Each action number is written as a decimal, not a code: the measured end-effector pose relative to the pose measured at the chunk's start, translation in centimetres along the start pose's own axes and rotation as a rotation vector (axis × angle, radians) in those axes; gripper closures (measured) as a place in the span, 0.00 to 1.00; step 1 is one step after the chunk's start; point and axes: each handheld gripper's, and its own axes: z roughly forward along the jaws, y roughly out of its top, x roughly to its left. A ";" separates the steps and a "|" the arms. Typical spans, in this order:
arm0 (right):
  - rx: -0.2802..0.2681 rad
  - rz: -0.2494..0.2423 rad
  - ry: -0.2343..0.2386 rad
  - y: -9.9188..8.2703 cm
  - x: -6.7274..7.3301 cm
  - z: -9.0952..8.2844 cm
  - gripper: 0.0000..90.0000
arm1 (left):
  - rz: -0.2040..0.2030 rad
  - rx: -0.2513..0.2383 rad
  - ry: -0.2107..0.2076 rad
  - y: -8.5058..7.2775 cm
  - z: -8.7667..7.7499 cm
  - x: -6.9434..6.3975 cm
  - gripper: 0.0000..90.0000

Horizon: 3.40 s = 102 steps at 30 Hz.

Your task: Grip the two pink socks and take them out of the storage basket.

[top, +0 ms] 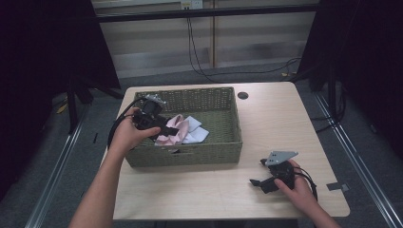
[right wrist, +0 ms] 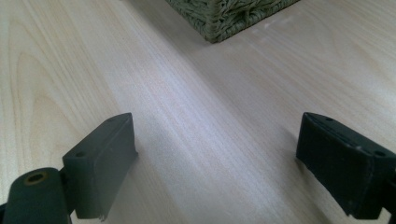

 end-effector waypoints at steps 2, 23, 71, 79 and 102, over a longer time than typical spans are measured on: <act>0.000 -0.001 0.000 0.0 0.0 0.0 0.12 | -0.009 0.004 0.011 0.0 0.3 0.5 0.26; 0.000 0.000 0.000 0.0 0.0 0.0 0.12 | -0.133 0.063 0.056 -0.3 3.0 3.4 0.28; -0.001 0.003 0.000 0.0 0.0 0.0 0.12 | -0.192 0.081 0.063 3.2 -3.3 3.7 0.96; -0.002 0.002 0.000 0.0 0.0 0.0 0.12 | -0.182 0.063 0.015 4.1 -5.1 3.0 0.96; -0.002 0.002 0.000 0.0 0.0 0.0 0.12 | -0.105 0.050 -0.088 5.3 -7.0 -0.2 0.96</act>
